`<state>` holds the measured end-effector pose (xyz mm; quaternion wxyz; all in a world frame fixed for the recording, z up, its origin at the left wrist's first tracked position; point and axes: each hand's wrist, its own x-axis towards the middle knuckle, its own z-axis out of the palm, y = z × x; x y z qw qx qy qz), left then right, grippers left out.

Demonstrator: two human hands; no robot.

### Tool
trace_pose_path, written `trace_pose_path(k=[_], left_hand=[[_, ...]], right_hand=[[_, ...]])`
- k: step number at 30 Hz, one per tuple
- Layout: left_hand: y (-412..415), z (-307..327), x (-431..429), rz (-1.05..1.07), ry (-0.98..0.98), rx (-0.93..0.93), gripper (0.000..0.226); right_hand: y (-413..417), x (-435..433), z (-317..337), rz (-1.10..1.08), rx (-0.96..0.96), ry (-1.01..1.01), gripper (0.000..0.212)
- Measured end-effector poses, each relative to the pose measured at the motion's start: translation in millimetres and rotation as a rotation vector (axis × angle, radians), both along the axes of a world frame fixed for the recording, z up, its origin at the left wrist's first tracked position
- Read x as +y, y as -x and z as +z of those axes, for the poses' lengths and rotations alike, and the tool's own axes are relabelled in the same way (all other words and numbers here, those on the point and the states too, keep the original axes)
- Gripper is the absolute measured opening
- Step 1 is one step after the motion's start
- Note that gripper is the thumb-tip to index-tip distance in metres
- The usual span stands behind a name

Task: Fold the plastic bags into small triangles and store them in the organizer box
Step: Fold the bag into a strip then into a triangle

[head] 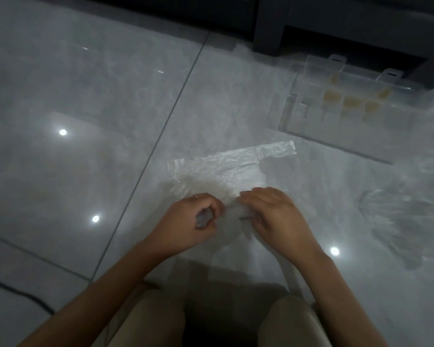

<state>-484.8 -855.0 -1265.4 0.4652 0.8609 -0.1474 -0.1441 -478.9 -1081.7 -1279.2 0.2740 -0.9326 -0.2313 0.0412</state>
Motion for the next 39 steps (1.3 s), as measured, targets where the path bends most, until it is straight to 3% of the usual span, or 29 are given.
trace_pose_path(k=[3, 5, 7, 10, 16, 24, 32, 39], left_hand=[[1.9, 4.8, 5.7, -0.012, 0.018, 0.076, 0.024], [3.0, 9.4, 9.8, -0.067, -0.088, 0.115, 0.050], [3.4, 12.5, 11.6, -0.122, -0.238, 0.053, 0.062], [2.8, 13.1, 15.6, -0.065, -0.313, -0.056, 0.048], [-8.1, 17.7, 27.6, 0.244, -0.104, 0.136, 0.021], [-19.6, 12.2, 32.0, 0.495, -0.159, 0.175, 0.023], [-38.1, 1.5, 22.9, 0.557, -0.432, 0.155, 0.021], [-31.9, 0.4, 18.5, 0.571, -0.469, 0.084, 0.028]], right_hand=[[-2.8, 2.1, 3.2, 0.003, 0.002, 0.017, 0.039], [-3.5, 3.5, 11.0, -0.030, 0.041, -0.015, 0.036], [-4.1, 3.5, 21.0, -0.066, 0.147, -0.049, 0.033], [-7.7, 0.3, 31.6, -0.052, 0.376, -0.116, 0.031], [-20.5, -13.9, 35.9, -0.049, 0.606, -0.276, 0.028], [-49.0, -23.5, 39.3, -0.104, 0.530, -0.233, 0.041], [-83.9, -16.0, 34.5, -0.176, 0.571, 0.045, 0.010], [-97.6, -12.7, 29.1, -0.294, 0.463, 0.133, 0.014]])
